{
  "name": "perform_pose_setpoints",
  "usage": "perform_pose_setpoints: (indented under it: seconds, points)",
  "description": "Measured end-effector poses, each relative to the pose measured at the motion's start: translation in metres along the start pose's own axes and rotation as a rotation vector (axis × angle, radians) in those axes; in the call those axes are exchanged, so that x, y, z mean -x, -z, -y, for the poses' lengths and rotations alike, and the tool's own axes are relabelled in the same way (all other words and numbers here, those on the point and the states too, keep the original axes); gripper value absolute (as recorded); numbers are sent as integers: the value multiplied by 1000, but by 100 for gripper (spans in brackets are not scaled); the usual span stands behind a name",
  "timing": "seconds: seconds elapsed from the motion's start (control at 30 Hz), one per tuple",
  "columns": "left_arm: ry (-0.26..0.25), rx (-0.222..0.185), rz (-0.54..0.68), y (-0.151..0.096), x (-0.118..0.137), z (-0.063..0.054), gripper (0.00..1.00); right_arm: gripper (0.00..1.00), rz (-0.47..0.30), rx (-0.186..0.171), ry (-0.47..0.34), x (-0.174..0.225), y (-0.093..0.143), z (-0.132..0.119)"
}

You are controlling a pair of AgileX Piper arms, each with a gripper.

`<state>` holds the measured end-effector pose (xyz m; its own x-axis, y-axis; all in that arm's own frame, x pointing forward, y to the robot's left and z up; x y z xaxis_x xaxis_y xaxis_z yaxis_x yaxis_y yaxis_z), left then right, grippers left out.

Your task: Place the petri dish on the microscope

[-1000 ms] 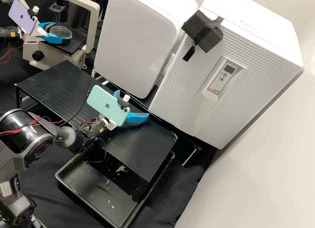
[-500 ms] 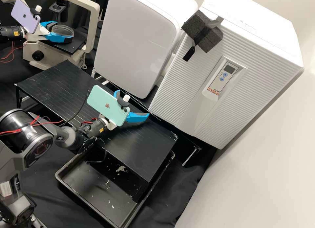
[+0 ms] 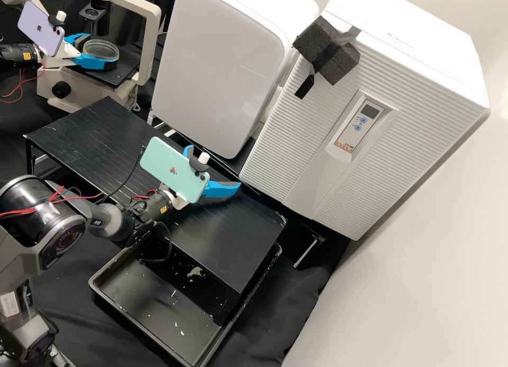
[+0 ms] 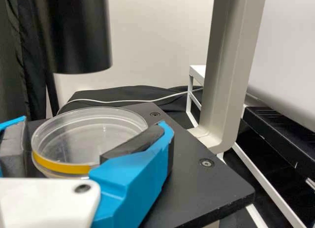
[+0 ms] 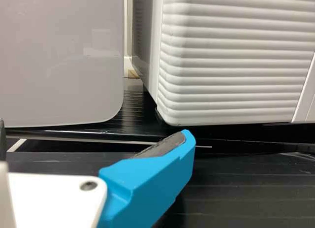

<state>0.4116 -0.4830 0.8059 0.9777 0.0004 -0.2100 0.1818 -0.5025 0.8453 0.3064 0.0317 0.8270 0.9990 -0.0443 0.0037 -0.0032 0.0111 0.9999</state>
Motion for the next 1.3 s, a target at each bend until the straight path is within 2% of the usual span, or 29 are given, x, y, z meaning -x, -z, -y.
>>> perform_pose_setpoints:
  seconds: [0.23, 0.43, 0.53, 0.7, 0.8, 0.87, 1.0, 1.1, 1.2, 1.3]
  points:
    - [3, 3, -1, 2, 2, 4, 100, 100, 0, 0, 0, 0, 0, 0]
    - [-7, 11, -4, 2, 17, -2, 100, 100, 0, 0, 0, 0, 0, 0]
    - [-11, 20, -13, 4, 29, -6, 100, 100, 0, 0, 0, 0, 0, 0]
    - [-3, 21, -16, 2, 51, -5, 100, 100, 0, 0, 0, 0, 0, 0]
    - [-11, 12, -21, -1, 70, -6, 100, 100, 0, 0, 0, 0, 0, 0]
    - [-31, 9, -22, -6, 84, -4, 100, 100, 0, 0, 0, 0, 0, 0]
    - [-112, -23, 5, -26, 115, 2, 100, 100, 0, 0, 0, 0, 0, 0]
    - [-181, -36, 25, -36, 136, 12, 100, 100, 0, 0, 0, 0, 0, 0]
    - [-273, -45, 84, -47, 154, 22, 100, 100, 0, 0, 0, 0, 0, 0]
    - [-319, -39, 123, -53, 167, 32, 100, 100, 0, 0, 0, 0, 0, 0]
